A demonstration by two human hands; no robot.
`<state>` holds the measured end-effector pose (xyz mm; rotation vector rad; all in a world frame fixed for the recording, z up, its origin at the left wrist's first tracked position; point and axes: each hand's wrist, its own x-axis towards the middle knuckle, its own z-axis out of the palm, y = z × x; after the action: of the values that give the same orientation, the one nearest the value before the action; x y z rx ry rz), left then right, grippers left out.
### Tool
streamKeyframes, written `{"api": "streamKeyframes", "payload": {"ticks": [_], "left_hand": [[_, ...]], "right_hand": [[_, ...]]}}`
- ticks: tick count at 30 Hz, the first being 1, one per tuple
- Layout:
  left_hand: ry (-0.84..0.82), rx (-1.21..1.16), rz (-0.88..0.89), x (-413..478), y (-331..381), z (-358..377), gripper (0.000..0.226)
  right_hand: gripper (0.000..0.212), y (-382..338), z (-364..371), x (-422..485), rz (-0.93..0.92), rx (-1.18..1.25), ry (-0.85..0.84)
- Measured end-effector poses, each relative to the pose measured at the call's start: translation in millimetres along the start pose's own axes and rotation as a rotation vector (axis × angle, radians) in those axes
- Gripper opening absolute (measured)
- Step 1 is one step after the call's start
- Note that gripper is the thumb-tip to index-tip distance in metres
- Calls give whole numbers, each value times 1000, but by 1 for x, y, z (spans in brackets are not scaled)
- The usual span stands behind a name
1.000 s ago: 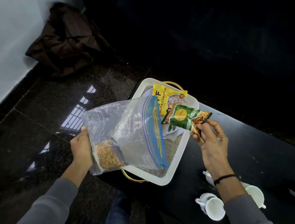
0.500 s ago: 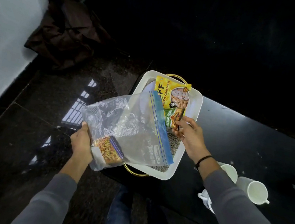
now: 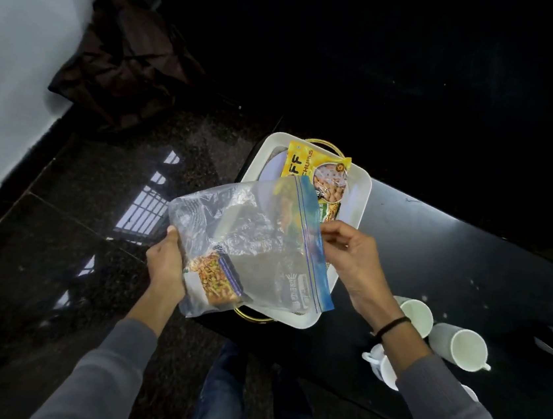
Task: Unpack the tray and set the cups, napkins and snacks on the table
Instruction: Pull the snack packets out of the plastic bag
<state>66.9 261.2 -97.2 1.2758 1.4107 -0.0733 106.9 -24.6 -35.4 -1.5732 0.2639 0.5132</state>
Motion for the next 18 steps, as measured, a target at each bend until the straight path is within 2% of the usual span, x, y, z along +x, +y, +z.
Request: {"api": "streamKeyframes", "payload": {"ticks": [6,8,10,11,14,18], "left_hand": [[-51,-29,71,-15,1,7,30],[-82,-35,95,-22,0,14,34],[-117,-18,117,-28,-1,21,39],[-133,-9,130,-31,-2,24,38],[-158,31,152,-39,0,31,35],[-196,75,134,-41,3,34,34]], "right_hand": [[16,-10,11,-15,242,-81,-320],[26,-1,9,-20,377,-86,-304],[23,5,14,-23,439,-194,-263],[19,6,21,-21,352,-289,-302],[31,-6,48,-23,42,-465,-393],[22,-4,53,-27,-196,-608,-179]]}}
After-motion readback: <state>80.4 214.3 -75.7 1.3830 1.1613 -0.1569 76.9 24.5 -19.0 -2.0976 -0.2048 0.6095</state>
